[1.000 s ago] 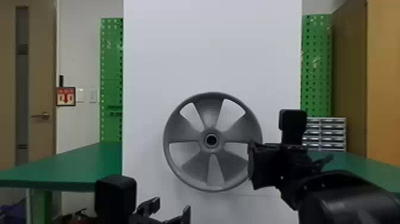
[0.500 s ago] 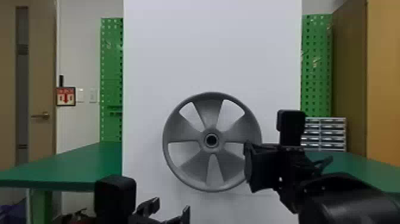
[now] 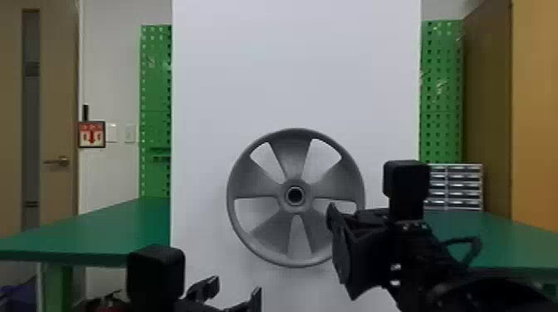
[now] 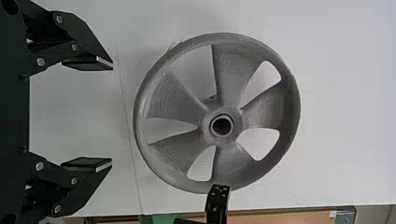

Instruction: Hold the wheel and insert it

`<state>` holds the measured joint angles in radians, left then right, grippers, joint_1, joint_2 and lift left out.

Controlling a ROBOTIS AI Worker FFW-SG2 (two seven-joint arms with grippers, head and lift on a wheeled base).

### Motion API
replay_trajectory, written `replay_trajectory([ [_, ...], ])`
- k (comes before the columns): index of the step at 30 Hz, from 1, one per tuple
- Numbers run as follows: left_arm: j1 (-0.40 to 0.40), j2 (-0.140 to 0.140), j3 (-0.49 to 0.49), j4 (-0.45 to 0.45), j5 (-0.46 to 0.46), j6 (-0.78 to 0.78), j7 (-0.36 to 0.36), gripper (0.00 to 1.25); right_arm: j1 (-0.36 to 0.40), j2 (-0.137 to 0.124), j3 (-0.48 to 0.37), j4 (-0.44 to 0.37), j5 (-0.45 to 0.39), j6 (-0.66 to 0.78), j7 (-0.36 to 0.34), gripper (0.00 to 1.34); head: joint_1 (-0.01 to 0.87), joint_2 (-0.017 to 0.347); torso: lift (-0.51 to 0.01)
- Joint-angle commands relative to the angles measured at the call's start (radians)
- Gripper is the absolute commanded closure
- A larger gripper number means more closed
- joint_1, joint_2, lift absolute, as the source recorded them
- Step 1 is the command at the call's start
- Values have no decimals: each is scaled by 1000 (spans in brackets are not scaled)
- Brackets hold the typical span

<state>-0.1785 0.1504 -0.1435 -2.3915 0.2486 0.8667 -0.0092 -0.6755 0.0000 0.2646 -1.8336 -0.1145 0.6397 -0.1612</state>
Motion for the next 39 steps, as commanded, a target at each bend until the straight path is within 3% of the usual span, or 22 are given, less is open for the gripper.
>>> replay_trajectory([
  [1,4,0,10,0,6,-1,-2,513,65,1,12,-23,36,-58,26,-2,5,118,-477],
  [11,16,0,24,0,15,-20,-2,513,200,1,8,-33,93,-183,92,-2,5,118,-477],
  [14,14,0,24,0,15,-21,-2,513,235,-11,4,-33,99,-227,111,-2,5,118,-477],
  [30,7,0,19,0,12,-21,-2,513,448,-28,-107,-10,128,-422,218,-2,5,120,-477],
  [39,7,-3,19,0,9,-21,0,513,534,-63,-117,34,118,-506,250,-2,5,120,-477],
])
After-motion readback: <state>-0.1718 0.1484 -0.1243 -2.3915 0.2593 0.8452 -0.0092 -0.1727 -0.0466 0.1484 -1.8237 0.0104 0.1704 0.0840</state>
